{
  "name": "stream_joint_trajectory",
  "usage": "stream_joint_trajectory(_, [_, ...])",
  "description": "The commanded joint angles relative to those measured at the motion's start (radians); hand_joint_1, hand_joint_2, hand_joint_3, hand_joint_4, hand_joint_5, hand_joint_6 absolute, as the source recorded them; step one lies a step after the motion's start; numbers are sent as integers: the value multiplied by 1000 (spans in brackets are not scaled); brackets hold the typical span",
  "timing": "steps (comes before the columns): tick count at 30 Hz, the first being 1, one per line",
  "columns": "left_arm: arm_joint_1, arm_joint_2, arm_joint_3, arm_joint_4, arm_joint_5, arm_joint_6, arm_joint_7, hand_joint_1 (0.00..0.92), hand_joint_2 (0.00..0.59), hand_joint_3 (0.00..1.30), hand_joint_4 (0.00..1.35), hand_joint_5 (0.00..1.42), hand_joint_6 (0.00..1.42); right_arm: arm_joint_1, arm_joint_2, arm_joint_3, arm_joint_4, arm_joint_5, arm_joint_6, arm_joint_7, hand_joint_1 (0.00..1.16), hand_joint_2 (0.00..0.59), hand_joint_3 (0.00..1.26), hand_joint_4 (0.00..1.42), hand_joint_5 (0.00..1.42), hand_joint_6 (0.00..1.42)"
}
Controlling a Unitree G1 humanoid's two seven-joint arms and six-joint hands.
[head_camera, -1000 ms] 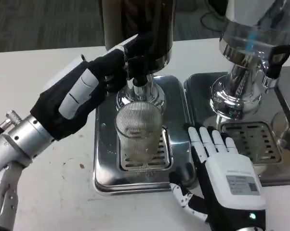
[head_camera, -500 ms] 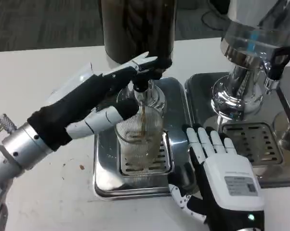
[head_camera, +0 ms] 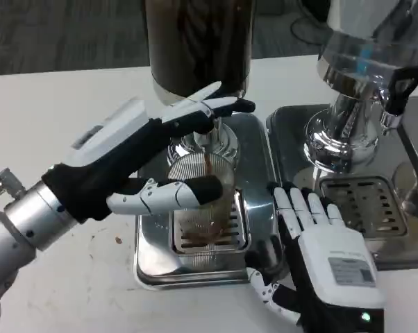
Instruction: Grasp the cup under the faucet to collect the drink, then remove the cup.
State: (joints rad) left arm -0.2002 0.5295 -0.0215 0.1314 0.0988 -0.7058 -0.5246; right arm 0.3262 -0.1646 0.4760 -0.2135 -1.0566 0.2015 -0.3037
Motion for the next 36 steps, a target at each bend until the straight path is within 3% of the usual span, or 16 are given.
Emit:
stream_joint_trajectory(1, [34,34,-39,10,75,-32,4,0,142,184,25,165,86,44,10,-57,-57,152,-71,-14,439,373,25,0,0,22])
stream_joint_trajectory(4, [37,40,-51,19,70,-33,20,0,142,184,25,165,86,48,10,-79,-70,237,-106,10,430,338,10,0,0,55])
stream_joint_trajectory(7, [37,44,-55,23,67,-32,40,0,142,184,25,165,86,19,17,-116,-62,399,-130,108,435,245,0,0,0,52])
stream_joint_trajectory(10, [37,48,-58,20,64,-31,55,0,142,184,25,165,86,-24,14,-119,-59,416,-115,156,424,180,0,0,0,1])
stream_joint_trajectory(16, [47,57,-49,12,74,-27,84,0,147,184,24,165,85,-129,35,-117,-22,451,-59,246,467,165,0,0,0,0])
stream_joint_trajectory(19, [46,61,-48,9,74,-22,90,0,147,184,24,165,85,-166,46,-120,14,486,-73,264,471,164,0,0,0,0])
stream_joint_trajectory(23, [49,69,-51,10,72,-20,91,0,150,185,24,171,85,-193,80,-107,47,517,-72,259,494,164,0,0,0,0])
stream_joint_trajectory(27, [50,69,-50,7,75,-16,98,0,151,190,24,174,86,-231,77,-98,75,489,-70,256,494,162,0,0,0,0])
stream_joint_trajectory(36, [57,70,-43,5,77,-8,112,0,152,194,27,176,87,-267,84,-95,123,510,-71,266,497,162,0,0,0,0])
